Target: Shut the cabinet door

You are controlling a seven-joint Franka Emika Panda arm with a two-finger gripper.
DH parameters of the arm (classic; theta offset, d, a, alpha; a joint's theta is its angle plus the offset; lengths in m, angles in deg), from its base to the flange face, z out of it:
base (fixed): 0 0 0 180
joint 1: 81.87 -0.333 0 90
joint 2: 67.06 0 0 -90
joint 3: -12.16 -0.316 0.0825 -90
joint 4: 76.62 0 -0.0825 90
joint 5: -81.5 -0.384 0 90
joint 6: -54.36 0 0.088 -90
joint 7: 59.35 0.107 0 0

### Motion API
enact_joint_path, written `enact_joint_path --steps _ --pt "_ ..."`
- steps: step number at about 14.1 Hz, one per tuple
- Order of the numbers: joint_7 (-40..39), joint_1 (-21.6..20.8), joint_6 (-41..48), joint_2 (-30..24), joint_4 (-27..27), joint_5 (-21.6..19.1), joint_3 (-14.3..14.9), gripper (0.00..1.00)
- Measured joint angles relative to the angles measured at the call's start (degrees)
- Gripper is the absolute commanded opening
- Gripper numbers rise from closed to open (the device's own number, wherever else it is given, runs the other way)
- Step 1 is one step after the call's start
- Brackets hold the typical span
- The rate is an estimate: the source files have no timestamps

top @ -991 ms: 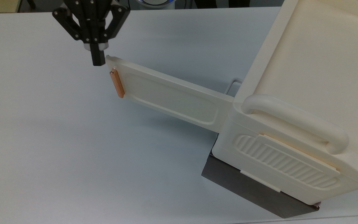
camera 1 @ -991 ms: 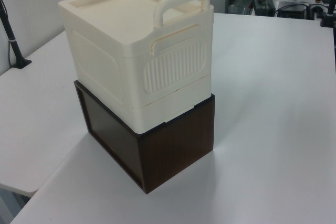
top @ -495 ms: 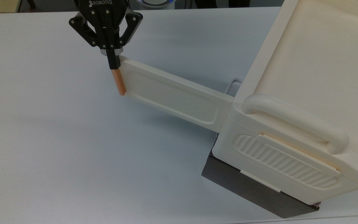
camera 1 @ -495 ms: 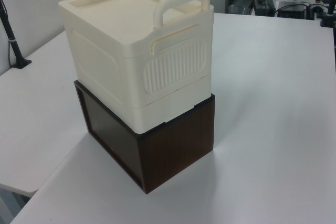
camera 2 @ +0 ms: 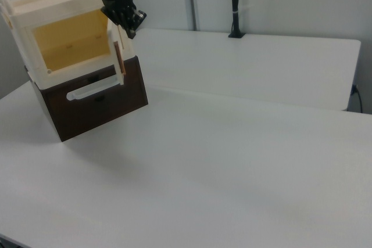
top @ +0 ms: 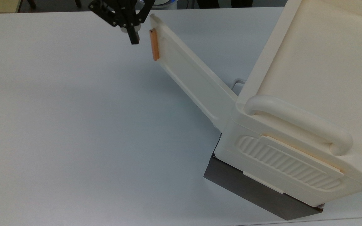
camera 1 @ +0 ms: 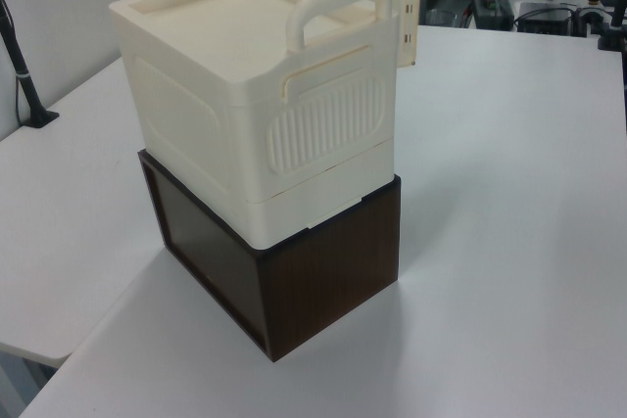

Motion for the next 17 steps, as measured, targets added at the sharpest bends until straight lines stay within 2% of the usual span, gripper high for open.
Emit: enact_joint_path --steps 4,9,12,17 --pt "-2.25 -0.28 1.90 -0.40 0.27 -2.62 -1.12 0.00" --pt "-4.82 -2.67 3.55 -0.40 0.28 -8.52 -6.75 0.00" --pt "-4.99 -3.34 3.57 -0.55 0.33 -9.26 -10.25 0.00" --pt "-5.05 -4.48 3.71 -0.35 -0.05 -9.25 -10.52 0.00"
